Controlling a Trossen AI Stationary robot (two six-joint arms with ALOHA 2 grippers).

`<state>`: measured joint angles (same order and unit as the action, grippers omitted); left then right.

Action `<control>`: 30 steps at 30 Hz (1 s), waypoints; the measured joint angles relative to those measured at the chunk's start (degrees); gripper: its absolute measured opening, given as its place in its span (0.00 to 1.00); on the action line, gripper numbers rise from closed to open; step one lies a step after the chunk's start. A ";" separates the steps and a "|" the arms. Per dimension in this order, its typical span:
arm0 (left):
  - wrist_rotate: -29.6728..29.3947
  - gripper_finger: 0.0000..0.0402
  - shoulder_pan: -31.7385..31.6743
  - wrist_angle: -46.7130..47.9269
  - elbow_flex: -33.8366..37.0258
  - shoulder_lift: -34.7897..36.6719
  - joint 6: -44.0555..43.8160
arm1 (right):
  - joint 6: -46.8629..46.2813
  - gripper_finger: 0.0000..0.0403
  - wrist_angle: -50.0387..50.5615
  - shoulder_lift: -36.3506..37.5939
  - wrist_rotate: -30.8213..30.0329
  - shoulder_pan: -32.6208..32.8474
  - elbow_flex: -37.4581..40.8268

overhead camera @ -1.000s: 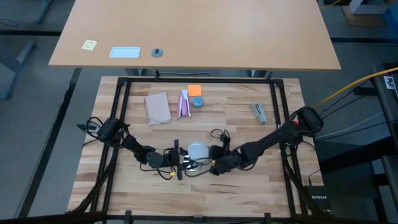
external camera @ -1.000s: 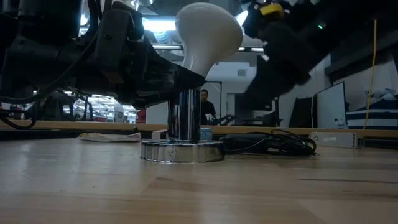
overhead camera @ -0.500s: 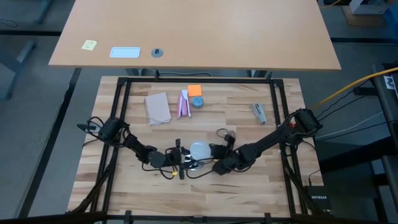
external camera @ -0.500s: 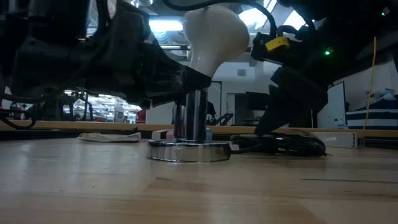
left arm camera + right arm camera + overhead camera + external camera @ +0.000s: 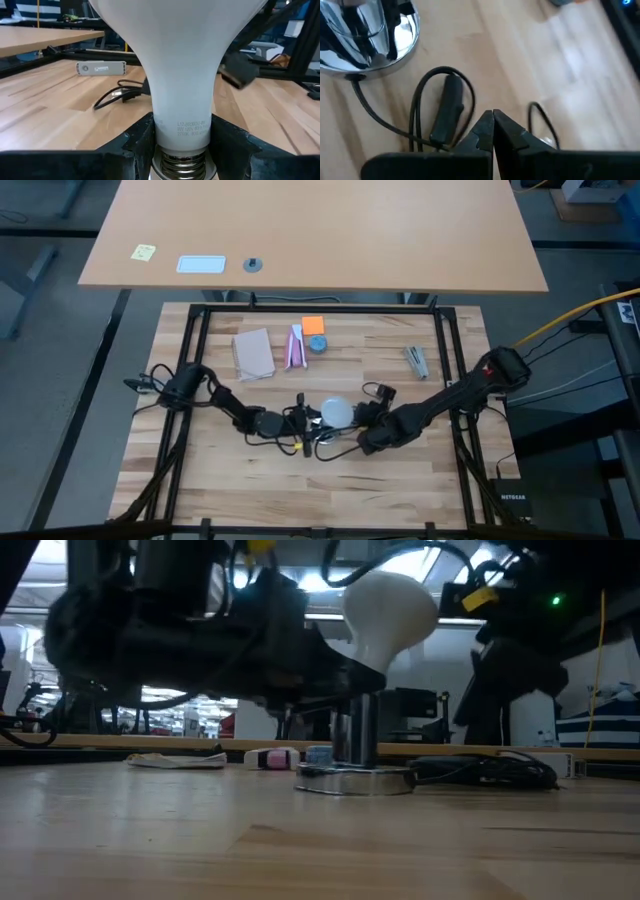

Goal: Screw lightbulb
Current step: Insert the lightbulb into the lamp

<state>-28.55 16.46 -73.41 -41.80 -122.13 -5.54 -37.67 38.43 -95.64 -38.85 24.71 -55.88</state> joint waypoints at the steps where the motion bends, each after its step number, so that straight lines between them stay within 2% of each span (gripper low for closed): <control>1: 0.48 0.38 -0.43 0.16 -0.45 -0.24 0.04 | 0.00 0.01 1.37 1.03 -0.72 0.00 0.00; 5: 2.20 0.38 -1.30 0.00 -0.90 -0.54 0.01 | 0.47 0.01 4.17 5.59 -4.72 0.00 0.00; 12: 2.24 0.38 -1.19 0.00 -0.90 -0.54 0.43 | 1.15 0.01 3.45 12.02 -12.14 0.00 0.00; 18: 2.30 0.38 -1.03 -0.06 -0.90 -0.54 1.06 | 11.08 0.01 -7.17 15.28 -14.67 0.02 0.02; 21: 2.16 0.38 -0.86 -0.06 -0.90 -0.54 1.16 | 18.70 0.01 -14.92 16.00 -13.55 0.02 0.02; 24: 2.18 0.38 -0.86 -0.04 -0.89 -0.54 1.14 | 24.57 0.01 -21.74 16.13 -8.96 0.02 0.02; 27: 2.23 0.38 -0.84 -0.24 -0.87 -0.57 1.14 | 26.42 0.01 -25.98 15.71 -2.99 0.02 0.02; 30: 2.24 0.38 -0.82 -0.25 -0.87 -0.57 1.14 | 26.20 0.01 -26.87 14.39 -0.10 0.07 0.02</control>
<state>-26.30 15.64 -73.66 -42.68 -122.69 -4.40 -11.47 11.56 -81.25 -38.96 24.77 -55.86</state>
